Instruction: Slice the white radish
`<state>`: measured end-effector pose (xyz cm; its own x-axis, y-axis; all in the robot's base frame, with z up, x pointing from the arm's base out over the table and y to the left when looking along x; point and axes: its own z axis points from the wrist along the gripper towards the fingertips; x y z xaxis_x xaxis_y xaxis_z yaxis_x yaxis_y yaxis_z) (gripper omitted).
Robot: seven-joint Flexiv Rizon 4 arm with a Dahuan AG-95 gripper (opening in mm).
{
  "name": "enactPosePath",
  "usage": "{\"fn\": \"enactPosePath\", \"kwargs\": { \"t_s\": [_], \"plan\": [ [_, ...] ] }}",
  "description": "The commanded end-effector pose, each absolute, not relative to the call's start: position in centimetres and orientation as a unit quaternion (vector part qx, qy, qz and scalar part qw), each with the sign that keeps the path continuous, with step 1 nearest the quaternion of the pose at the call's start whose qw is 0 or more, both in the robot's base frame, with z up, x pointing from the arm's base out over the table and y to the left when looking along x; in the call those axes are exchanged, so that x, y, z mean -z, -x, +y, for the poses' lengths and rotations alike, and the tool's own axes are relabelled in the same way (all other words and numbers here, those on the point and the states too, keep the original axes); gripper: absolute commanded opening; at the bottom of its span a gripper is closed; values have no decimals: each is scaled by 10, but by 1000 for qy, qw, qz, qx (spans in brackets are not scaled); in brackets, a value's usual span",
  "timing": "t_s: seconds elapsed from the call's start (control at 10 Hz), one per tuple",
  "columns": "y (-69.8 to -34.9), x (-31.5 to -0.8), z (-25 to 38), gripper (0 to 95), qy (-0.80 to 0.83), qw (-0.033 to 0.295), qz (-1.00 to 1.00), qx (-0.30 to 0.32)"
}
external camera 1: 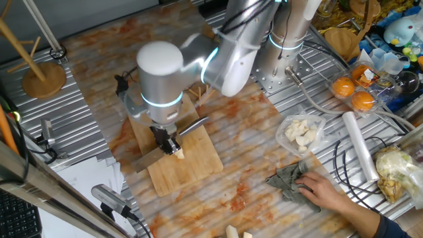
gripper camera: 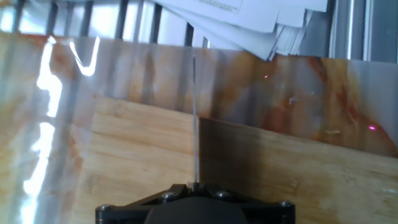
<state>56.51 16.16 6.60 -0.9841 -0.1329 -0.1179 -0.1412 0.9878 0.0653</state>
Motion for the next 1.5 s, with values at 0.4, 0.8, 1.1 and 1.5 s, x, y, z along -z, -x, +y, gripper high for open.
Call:
{"fn": "enactPosePath", "kwargs": {
  "t_s": [0.4, 0.8, 1.1, 1.5],
  "plan": [
    [-571, -85, 148, 0, 40, 30, 998, -35],
    [-551, -81, 131, 0, 58, 30, 997, -39],
    [-548, -80, 129, 0, 55, 31, 997, -44],
    [-546, -77, 134, 0, 50, 31, 997, -45]
  ]
}}
